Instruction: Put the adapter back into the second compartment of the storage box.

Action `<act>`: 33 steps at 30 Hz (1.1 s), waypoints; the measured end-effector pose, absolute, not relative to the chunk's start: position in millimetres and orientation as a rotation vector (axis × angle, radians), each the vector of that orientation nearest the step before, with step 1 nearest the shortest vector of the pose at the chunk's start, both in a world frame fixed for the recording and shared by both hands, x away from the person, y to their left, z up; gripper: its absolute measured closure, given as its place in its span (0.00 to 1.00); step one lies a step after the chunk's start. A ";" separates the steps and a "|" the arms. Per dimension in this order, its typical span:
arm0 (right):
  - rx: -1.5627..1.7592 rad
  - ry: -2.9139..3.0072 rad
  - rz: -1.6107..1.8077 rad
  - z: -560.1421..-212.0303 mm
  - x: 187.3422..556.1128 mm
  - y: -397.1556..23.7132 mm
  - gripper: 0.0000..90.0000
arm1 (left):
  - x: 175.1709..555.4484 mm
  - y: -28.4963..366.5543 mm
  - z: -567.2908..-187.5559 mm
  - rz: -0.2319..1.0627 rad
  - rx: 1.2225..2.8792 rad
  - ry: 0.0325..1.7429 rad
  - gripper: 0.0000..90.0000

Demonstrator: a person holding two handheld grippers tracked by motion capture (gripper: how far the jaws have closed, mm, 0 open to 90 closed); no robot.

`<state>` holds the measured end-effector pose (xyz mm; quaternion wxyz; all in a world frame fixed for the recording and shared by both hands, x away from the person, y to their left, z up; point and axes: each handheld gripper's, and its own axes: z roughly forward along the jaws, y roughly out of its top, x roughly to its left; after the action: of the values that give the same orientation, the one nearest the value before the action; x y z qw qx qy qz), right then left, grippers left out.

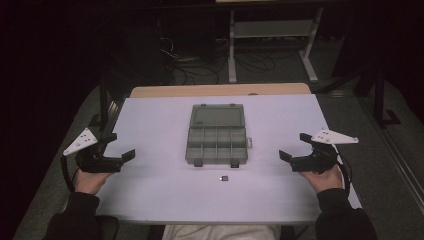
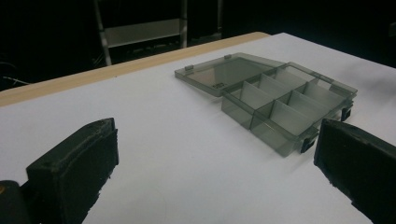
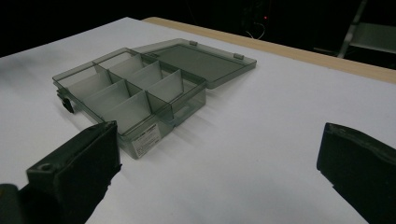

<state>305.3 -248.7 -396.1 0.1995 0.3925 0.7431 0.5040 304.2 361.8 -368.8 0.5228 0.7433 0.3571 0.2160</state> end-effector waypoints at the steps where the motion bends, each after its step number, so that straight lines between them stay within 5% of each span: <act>1: 1.098 2.079 1.408 -396.3 305.5 -248.6 0.00 | 304.1 361.1 -368.3 0.515 1.785 0.853 0.00; 33: 1.088 2.107 1.398 -398.5 306.7 -245.4 0.00 | 310.6 321.4 -341.6 0.464 1.941 0.706 0.00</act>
<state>306.7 -245.4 -398.5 0.1931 0.3879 0.7511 0.4982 310.6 321.4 -341.6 0.4904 0.7991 0.2907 0.1909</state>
